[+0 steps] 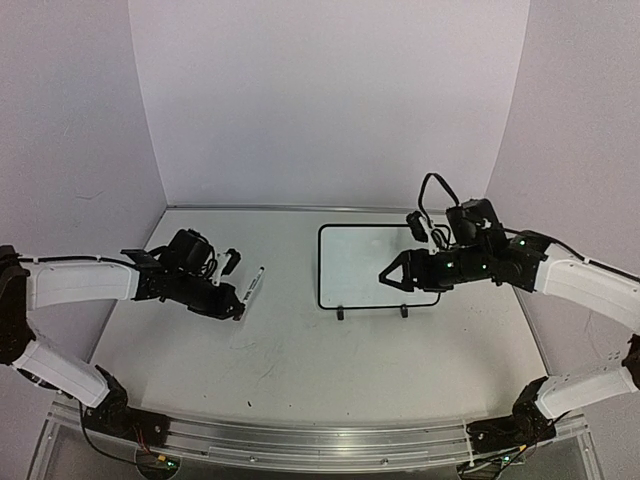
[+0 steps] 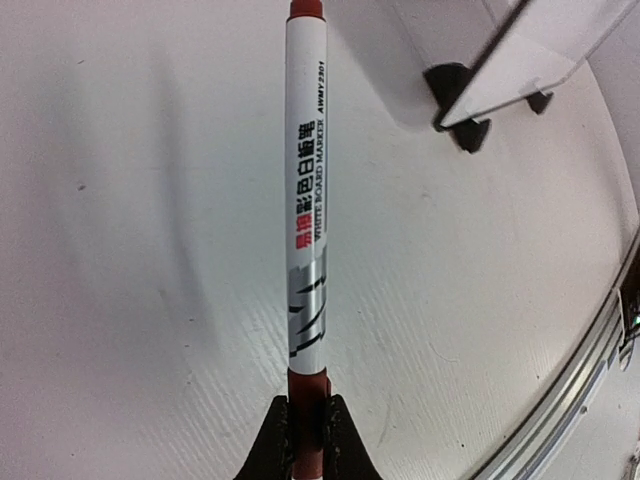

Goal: Write a sentence on the whiteboard
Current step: Pass from the left arm to the right

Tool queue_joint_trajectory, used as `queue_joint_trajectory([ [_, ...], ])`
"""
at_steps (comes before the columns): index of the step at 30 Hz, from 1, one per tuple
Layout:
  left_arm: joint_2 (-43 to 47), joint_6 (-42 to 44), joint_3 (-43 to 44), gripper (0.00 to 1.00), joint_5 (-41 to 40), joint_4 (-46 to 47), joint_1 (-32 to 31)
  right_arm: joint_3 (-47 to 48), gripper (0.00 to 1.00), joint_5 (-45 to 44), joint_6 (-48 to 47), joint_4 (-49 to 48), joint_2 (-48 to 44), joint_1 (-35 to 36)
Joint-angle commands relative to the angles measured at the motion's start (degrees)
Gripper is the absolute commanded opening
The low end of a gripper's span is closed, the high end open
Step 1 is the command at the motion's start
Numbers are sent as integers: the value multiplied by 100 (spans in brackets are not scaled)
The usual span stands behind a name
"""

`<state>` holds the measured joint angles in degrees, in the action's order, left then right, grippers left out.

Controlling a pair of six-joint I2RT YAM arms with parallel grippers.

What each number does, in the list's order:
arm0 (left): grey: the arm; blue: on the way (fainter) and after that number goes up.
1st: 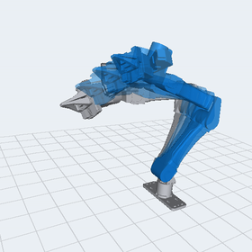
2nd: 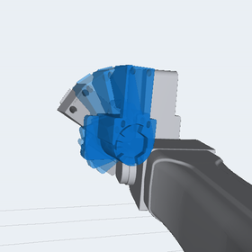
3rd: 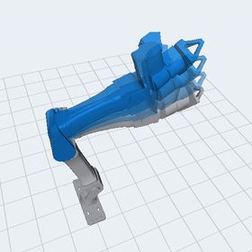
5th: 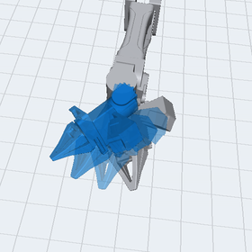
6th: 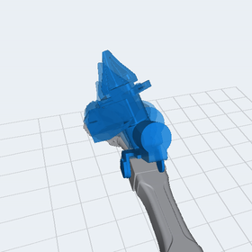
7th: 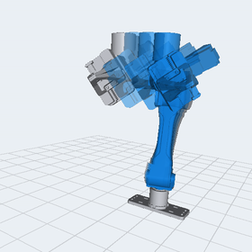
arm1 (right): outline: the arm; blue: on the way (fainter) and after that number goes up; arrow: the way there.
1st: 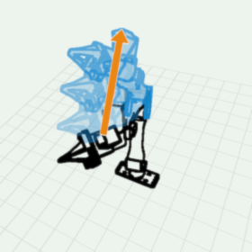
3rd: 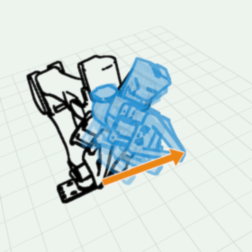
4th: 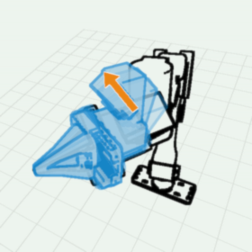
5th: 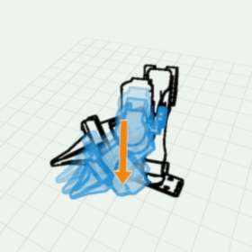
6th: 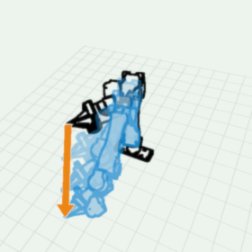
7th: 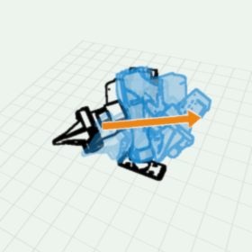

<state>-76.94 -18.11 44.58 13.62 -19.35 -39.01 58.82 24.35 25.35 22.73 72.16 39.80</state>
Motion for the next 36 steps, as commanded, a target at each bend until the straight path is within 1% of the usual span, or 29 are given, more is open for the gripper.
queue_joint_trajectory([
  [1,391,652,170,0,514,-82,-896,575,70,2191,-184,292,556,13],
  [3,452,736,260,0,682,-69,-1272,772,71,2535,-133,292,757,10],
  [7,438,838,459,0,887,-98,-1929,916,73,2956,-62,310,1045,18],
  [11,145,841,747,0,1433,-103,-2245,772,74,3217,-48,310,1223,99],
  [12,40,840,864,0,1618,-110,-2291,741,71,3265,-42,309,1272,164],
  [13,-40,846,944,0,1731,-119,-2341,717,67,3306,-33,310,1312,223],
  [15,-165,896,1075,0,1884,-150,-2414,682,61,3344,-30,309,1398,354],
  [17,-245,937,1157,0,2008,-153,-2436,651,59,3352,-40,316,1479,484],
  [29,-345,989,1242,0,2184,-226,-2438,518,58,3731,-206,313,1937,900],
  [36,-506,1078,1367,0,2222,-421,-2437,670,51,3890,-261,291,2225,1078],
])
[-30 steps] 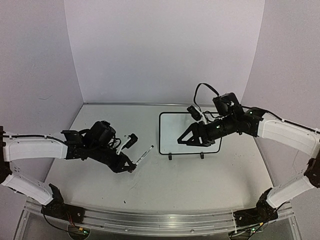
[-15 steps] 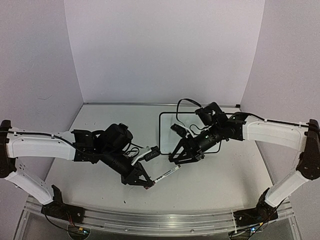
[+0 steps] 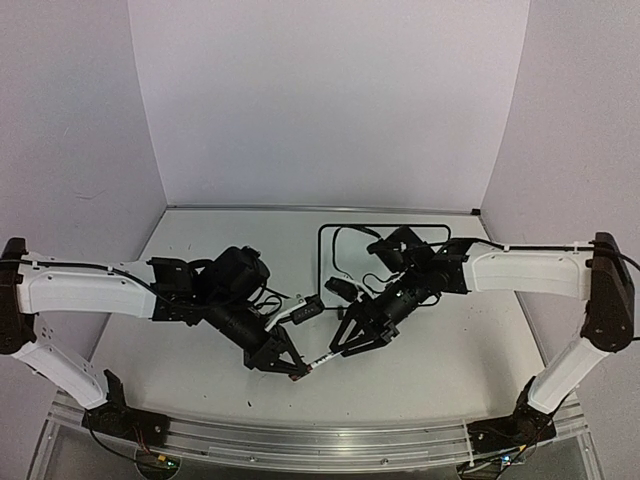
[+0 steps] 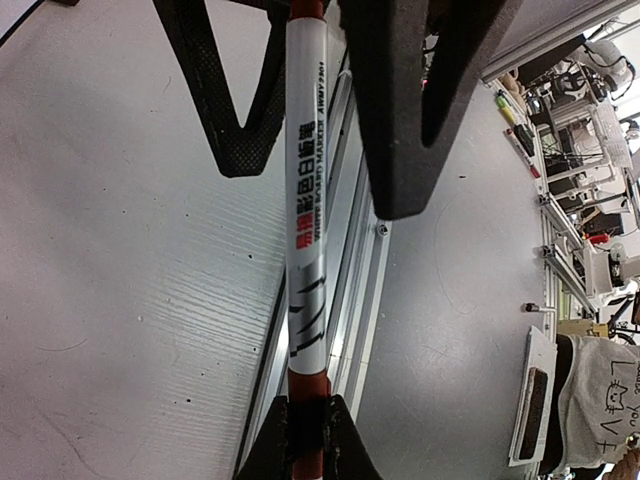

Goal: Write a sentence on the whiteboard
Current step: Pass from the left arm to the right

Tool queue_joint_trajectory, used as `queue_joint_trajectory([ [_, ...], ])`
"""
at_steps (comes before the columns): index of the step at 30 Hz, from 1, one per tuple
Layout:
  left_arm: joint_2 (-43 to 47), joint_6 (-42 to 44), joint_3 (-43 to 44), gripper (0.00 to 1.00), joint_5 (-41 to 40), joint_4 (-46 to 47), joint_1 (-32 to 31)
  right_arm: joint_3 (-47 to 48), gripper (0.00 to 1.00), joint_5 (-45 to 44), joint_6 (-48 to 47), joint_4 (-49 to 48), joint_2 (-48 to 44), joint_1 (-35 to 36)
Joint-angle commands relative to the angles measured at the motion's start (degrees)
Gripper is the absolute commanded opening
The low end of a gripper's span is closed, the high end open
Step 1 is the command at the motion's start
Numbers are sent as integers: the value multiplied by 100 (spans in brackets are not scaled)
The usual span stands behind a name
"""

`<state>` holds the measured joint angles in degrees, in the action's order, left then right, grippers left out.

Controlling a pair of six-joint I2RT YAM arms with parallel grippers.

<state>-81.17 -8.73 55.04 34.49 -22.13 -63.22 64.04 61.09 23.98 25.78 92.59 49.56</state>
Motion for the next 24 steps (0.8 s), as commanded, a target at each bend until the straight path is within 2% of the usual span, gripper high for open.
queue_joint_trajectory([
  [1,-86,142,332,0,138,-141,-18,173,50,243,-138,-18,228,115],
  [24,-184,2,297,0,42,105,-17,297,39,447,199,-561,423,354],
])
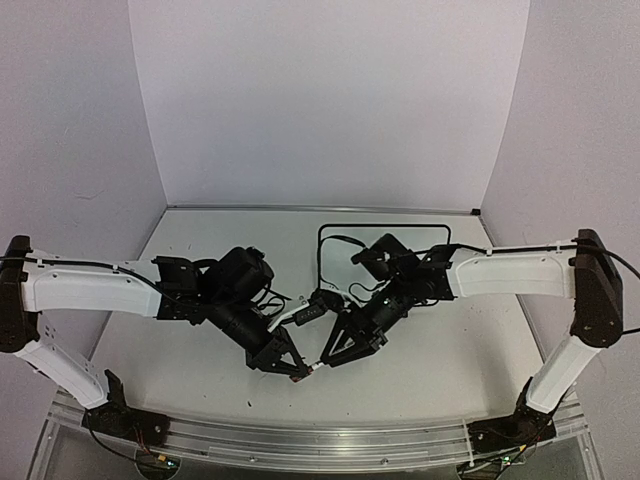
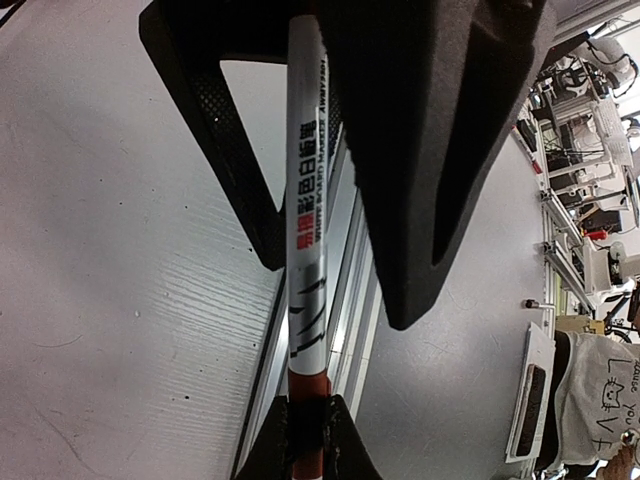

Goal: Write a sentence on the whiteboard
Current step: Pass from the left arm to the right

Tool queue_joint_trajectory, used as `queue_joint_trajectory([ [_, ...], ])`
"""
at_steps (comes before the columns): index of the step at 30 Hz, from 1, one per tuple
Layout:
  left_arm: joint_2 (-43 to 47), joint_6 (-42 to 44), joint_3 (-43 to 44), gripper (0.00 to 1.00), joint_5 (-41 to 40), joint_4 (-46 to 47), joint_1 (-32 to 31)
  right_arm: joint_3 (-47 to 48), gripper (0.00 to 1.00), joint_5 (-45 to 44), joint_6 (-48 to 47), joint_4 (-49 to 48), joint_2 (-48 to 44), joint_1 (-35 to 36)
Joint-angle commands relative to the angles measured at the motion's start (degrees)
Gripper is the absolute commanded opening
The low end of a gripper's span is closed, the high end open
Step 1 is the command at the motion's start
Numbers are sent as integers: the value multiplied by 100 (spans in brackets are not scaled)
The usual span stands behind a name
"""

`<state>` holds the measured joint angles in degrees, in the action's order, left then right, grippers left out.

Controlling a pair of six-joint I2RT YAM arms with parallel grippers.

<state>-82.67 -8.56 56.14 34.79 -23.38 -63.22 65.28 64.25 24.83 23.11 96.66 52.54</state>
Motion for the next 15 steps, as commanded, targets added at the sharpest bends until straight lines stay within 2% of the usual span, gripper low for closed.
queue_joint_trajectory([
  [1,-42,-21,180,0,25,245,-18,163,38,132,144,-336,11,65],
  [7,-23,-32,160,0,28,290,-16,105,31,126,282,-507,-44,108],
  [15,17,-31,152,0,14,291,-16,35,14,95,311,-562,-69,119],
])
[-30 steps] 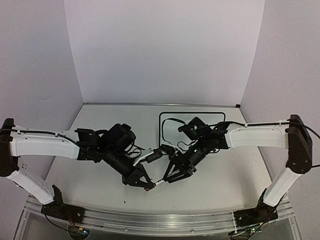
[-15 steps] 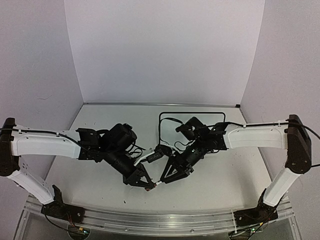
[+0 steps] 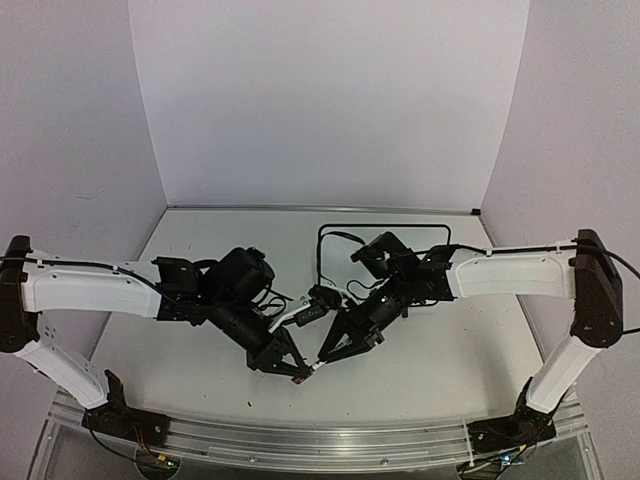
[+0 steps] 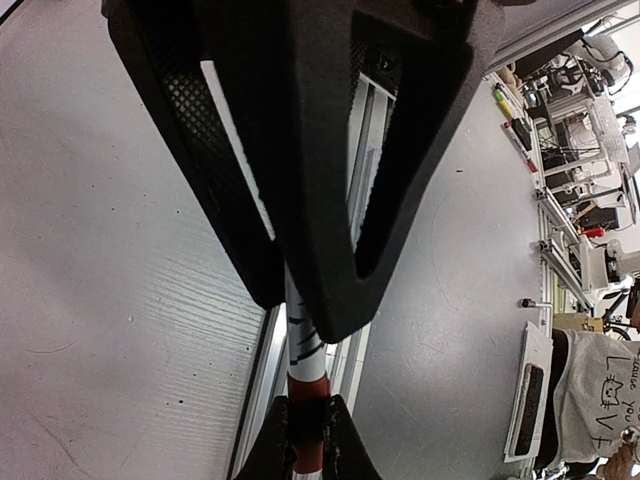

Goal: Write a sentence on the whiteboard
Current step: Pass from the left arm to the right

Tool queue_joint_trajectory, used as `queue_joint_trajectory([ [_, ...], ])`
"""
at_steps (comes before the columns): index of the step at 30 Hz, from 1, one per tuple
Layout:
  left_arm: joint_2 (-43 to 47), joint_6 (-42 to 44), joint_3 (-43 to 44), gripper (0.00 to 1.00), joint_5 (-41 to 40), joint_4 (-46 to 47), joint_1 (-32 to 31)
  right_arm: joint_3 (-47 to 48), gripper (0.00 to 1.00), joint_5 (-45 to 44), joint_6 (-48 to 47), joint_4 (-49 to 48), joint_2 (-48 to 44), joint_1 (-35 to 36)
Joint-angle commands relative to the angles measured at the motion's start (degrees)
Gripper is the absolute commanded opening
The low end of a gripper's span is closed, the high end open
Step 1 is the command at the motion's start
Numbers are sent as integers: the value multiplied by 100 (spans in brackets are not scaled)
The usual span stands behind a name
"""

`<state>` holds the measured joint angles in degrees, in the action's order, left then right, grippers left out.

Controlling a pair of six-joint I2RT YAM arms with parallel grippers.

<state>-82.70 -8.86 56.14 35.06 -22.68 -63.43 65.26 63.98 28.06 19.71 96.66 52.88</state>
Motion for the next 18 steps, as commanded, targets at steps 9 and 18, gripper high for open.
queue_joint_trajectory([
  [9,52,-34,150,2,-154,180,6,-39,0,-111,-107,-246,-126,87],
  [18,1243,-846,-382,88,-2158,628,50,-369,0,-1624,235,-1029,-913,-148],
])
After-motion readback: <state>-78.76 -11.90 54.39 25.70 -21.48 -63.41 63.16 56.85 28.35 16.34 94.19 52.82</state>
